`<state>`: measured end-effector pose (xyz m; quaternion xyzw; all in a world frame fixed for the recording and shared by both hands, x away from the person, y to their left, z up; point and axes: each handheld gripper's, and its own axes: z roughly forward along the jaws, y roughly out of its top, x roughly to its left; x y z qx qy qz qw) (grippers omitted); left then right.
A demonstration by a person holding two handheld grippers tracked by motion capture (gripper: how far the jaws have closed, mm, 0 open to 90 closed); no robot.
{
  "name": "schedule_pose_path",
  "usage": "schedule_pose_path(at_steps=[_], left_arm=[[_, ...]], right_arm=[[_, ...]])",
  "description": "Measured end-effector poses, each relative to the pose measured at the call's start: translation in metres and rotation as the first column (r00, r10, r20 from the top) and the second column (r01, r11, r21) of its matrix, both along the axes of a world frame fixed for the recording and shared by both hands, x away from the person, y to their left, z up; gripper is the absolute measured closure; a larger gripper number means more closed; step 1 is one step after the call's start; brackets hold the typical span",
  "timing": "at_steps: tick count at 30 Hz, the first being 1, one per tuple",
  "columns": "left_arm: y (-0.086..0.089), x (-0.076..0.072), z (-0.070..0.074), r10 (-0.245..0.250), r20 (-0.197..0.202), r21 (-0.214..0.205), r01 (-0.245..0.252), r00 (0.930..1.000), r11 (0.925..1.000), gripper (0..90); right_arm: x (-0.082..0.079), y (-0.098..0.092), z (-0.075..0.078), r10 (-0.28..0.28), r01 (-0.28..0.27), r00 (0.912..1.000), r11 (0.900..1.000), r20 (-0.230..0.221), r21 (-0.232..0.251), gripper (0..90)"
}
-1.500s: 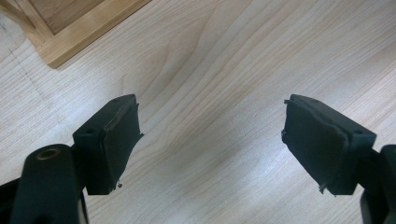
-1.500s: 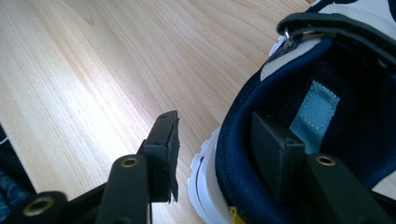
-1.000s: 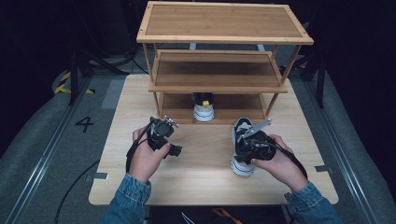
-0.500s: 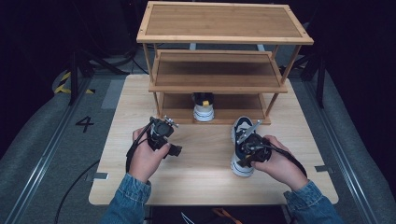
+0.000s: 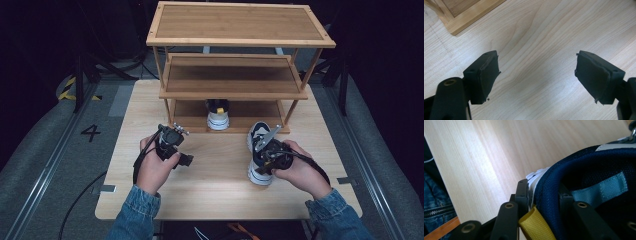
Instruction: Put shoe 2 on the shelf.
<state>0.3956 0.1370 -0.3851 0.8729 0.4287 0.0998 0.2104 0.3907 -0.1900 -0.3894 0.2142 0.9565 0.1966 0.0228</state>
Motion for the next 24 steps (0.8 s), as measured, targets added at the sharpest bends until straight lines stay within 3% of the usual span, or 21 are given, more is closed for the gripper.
schedule_pose_path(at_steps=[6, 13, 21, 24], left_arm=[[0.002, -0.001, 0.0, 0.006, 0.0, 0.004, -0.006, 1.0, 1.0, 19.4], [0.009, -0.007, -0.003, 0.031, -0.007, 0.004, -0.031, 0.9995, 0.9995, 19.4], [0.024, -0.015, -0.005, 0.064, -0.004, 0.01, -0.064, 0.9979, 0.9979, 19.4], [0.029, -0.017, -0.005, 0.077, -0.003, 0.013, -0.077, 0.997, 0.9969, 19.8]], right_arm=[[0.019, -0.004, 0.006, 0.018, -0.019, 0.9994, 0.9998, 0.031, 0.009, 70.0], [0.039, -0.005, 0.01, 0.026, -0.025, 0.998, 0.9996, 0.058, -0.012, 69.9], [0.068, 0.004, 0.013, 0.045, -0.043, 0.9961, 0.9988, 0.075, -0.021, 69.9], [0.078, 0.01, 0.011, 0.081, -0.079, 0.9938, 0.9963, 0.076, -0.034, 69.8]])
